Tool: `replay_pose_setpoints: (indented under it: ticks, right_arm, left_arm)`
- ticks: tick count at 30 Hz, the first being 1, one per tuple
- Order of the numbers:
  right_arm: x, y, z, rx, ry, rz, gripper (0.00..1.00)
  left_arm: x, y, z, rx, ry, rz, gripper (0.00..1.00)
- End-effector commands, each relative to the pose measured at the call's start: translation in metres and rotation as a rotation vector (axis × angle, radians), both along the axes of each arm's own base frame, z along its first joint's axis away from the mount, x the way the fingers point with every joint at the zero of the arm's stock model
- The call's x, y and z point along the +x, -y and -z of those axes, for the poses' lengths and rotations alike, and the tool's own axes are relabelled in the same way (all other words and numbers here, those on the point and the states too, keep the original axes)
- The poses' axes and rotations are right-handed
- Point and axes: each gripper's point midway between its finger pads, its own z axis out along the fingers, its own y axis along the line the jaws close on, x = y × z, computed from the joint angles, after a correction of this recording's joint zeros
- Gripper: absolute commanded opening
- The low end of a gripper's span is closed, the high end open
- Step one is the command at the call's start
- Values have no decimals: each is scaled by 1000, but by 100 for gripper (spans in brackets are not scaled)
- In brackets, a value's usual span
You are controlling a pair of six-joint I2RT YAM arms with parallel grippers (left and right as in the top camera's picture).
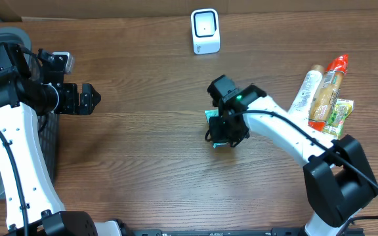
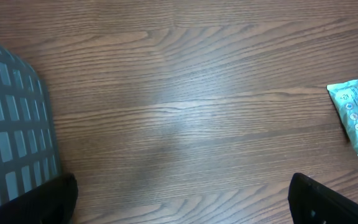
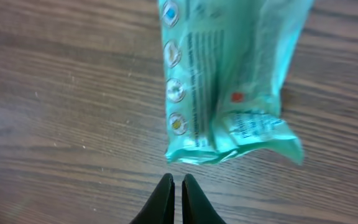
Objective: Scan the item barcode
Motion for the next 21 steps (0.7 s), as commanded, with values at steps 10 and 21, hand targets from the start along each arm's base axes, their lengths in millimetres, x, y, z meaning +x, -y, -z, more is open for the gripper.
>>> replay_pose_setpoints:
  ticks: [10, 21]
  right_arm:
    - [9, 6, 17, -74, 58, 112, 9]
    - [24, 26, 43, -102, -1, 258, 13]
  left_arm:
    - [2, 3, 1, 0, 4, 30, 100]
    - [2, 3, 1, 0, 5, 31, 100]
